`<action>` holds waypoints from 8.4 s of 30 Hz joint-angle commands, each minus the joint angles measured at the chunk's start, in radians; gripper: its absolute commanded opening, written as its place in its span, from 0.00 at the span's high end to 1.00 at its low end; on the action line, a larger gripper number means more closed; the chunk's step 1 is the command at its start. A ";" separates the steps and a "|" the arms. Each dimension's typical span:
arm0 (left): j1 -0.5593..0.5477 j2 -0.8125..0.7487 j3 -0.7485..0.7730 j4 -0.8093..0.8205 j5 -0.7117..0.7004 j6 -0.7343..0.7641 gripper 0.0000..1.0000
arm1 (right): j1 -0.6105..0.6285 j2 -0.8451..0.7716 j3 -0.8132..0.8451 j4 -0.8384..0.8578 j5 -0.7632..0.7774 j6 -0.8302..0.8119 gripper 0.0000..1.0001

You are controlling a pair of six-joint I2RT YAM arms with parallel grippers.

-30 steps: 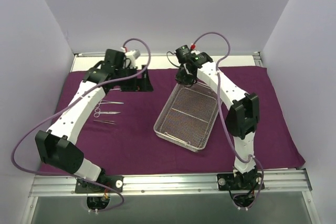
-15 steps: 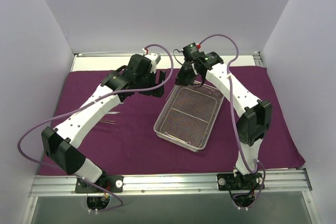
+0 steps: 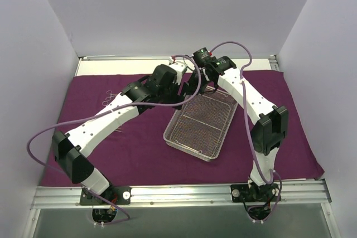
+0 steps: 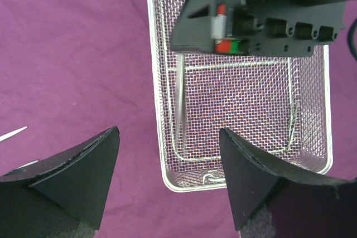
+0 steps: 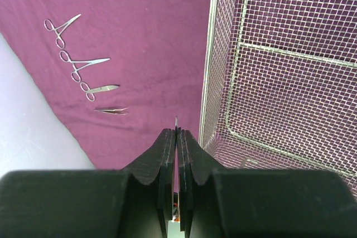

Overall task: Open and lay out the surgical kit
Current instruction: Place the medical item in the surgical kit, then pick up the medical item from the container.

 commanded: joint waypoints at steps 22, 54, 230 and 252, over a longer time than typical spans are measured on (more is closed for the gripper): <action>-0.024 0.147 0.096 0.006 -0.080 0.085 0.41 | 0.010 -0.062 -0.023 -0.011 -0.047 0.051 1.00; -0.040 0.114 0.015 0.046 -0.105 0.108 0.97 | 0.016 -0.076 -0.046 0.012 -0.078 0.099 0.99; 0.804 -0.623 -0.690 -0.290 0.266 -0.481 0.20 | -0.084 -0.207 -0.528 0.049 -0.265 -0.725 0.43; 0.615 -0.572 -0.428 -0.370 0.136 -0.278 0.06 | 0.012 -0.211 -0.554 -0.184 0.126 -0.095 0.54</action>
